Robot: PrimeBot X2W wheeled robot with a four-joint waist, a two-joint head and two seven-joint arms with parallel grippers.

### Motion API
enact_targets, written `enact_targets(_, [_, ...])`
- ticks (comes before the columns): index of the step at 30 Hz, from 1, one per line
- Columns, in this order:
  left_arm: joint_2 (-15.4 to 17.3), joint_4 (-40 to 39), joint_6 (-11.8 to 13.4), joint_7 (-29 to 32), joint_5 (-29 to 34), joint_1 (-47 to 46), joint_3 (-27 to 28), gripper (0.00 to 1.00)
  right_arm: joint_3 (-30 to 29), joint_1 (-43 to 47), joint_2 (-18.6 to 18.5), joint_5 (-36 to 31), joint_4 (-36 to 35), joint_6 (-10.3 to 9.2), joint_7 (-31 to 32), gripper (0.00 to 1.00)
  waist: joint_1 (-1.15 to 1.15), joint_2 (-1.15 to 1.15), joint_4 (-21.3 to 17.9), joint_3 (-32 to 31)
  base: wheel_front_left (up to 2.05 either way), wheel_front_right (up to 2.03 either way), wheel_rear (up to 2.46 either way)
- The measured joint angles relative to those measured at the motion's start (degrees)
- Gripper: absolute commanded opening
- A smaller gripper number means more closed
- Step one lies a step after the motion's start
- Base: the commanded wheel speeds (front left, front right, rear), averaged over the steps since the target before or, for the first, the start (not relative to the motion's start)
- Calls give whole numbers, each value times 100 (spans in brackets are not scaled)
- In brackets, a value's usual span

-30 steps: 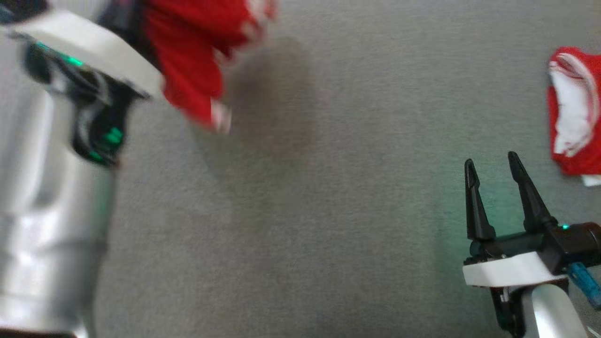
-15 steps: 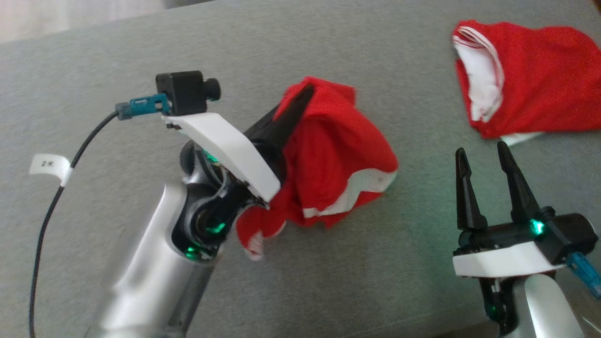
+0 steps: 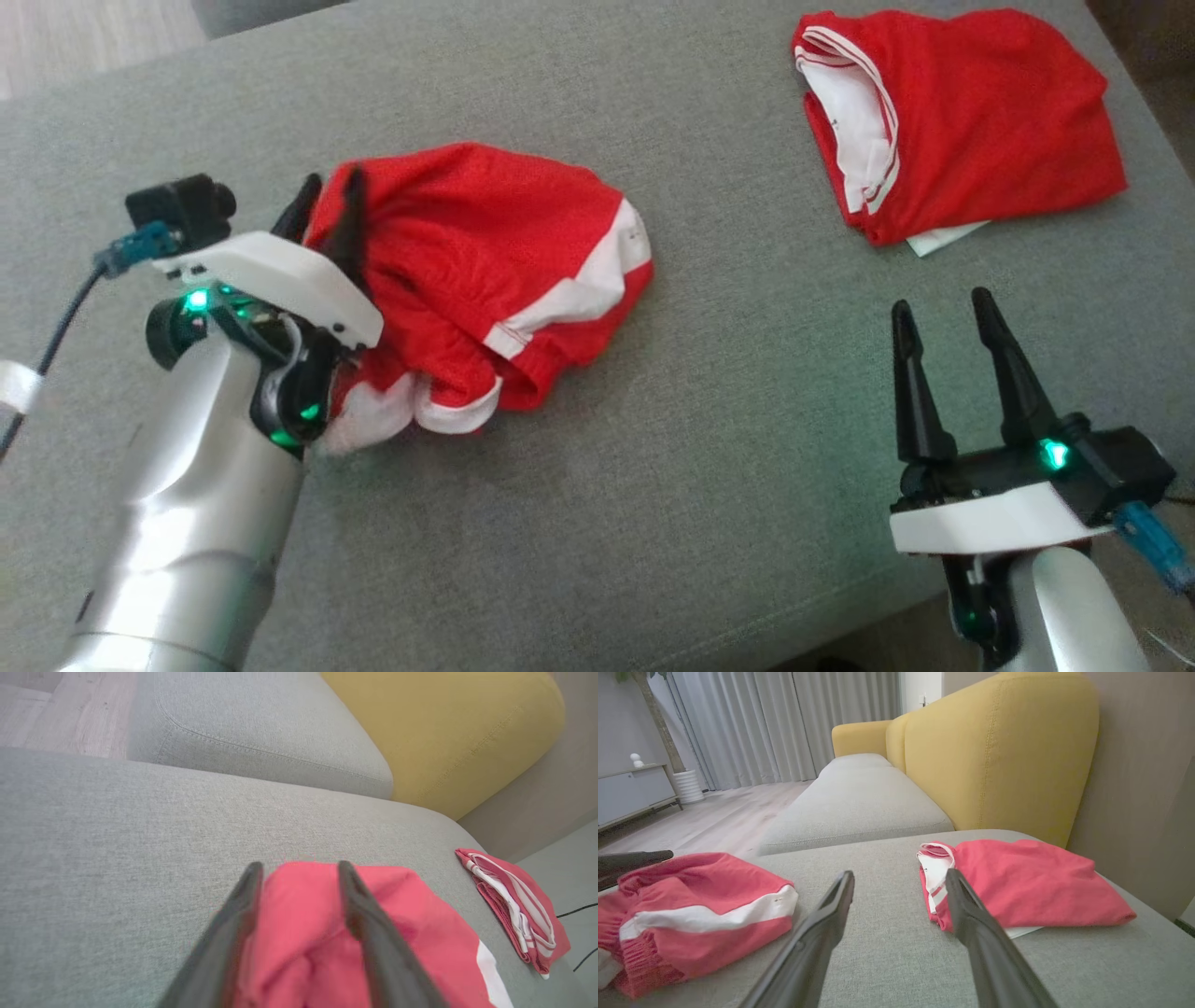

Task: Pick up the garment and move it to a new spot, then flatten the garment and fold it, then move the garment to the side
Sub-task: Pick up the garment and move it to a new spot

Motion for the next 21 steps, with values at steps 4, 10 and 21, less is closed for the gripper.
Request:
enact_targets(4, [-11,280,-291,-684,304,-44,-230,100,-113,4,1,-25,26,0,0,100,0,0,99,-84,0,0,0])
enact_targets(10, [127,58,-343,-2030,959,165,-489,100,-455,38,3,-266,-42,0,-1,100,-1,0,391,-300,0,0,0])
enact_targets(21, [-143,-1880,472,-2486,1645,2709,304,100,-926,307,8,-723,-83,0,-7,100,-1,0,1270,-807,0,0,0])
